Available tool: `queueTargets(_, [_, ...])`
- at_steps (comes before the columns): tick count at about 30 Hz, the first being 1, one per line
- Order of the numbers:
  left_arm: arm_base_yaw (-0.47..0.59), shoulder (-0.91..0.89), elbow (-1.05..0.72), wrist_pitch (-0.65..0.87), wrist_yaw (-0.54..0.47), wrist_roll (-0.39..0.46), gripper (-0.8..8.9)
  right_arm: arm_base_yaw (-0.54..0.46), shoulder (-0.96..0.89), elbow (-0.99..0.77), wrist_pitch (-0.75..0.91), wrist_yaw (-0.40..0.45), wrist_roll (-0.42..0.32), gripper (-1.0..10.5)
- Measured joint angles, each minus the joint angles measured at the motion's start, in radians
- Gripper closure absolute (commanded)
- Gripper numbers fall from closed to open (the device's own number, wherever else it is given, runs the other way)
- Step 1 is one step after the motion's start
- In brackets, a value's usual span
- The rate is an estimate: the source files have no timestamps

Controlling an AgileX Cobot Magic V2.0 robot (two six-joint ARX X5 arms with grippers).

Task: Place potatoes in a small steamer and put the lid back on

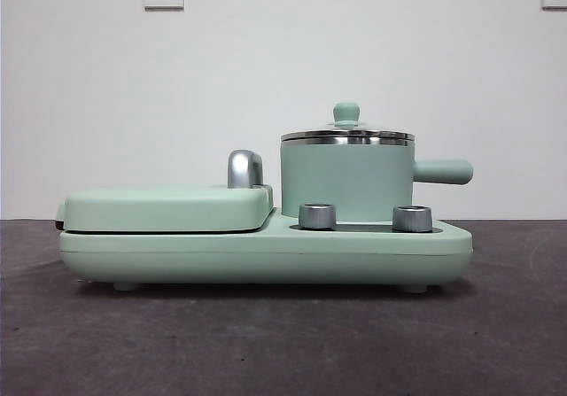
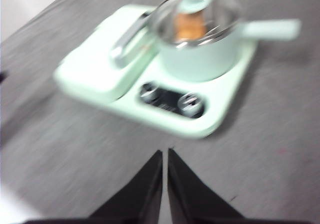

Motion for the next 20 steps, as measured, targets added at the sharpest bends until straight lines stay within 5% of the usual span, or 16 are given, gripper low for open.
queueTargets(10, [0.0,0.0,0.0,0.0,0.0,0.0,8.08,-0.326,-0.222,-0.566,0.6,0.097,-0.131,9.3])
queueTargets(20, [0.0,0.0,0.0,0.0,0.0,0.0,8.08,-0.39,-0.367,-0.797,0.682,0.145,-0.153,9.3])
